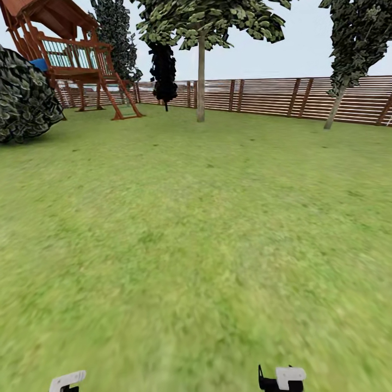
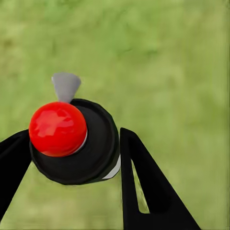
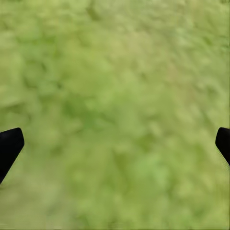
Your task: In the garden, pick up the pesticide atomizer on the floor and spray pesticide onto both trees until each tree trunk is fully covered.
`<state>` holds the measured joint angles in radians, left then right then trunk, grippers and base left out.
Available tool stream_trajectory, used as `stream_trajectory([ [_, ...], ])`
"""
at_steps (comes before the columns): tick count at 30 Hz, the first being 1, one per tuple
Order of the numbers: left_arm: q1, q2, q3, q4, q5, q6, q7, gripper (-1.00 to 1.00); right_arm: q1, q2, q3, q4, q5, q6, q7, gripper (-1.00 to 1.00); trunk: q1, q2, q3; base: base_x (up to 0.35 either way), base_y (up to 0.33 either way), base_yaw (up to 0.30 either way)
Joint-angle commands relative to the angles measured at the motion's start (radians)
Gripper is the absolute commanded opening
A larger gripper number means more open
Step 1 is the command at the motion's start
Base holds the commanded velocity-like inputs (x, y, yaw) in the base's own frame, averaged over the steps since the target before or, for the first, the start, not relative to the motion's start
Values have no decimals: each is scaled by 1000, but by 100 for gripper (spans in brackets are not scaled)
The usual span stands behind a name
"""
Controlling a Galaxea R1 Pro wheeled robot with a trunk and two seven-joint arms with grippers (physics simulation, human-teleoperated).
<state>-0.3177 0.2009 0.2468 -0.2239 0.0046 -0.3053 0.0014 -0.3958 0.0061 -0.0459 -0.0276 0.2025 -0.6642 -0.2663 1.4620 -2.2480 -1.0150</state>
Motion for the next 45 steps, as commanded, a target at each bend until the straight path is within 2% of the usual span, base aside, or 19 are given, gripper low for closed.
stream_trajectory([
  [1,0,0,0,0,0,0,0,-100,0,0,0,0,0,0,0,100,0,0,0,339,0,0],
  [45,0,0,-1,0,0,0,0,-100,0,0,0,0,0,0,-1,100,0,0,0,339,0,0],
])
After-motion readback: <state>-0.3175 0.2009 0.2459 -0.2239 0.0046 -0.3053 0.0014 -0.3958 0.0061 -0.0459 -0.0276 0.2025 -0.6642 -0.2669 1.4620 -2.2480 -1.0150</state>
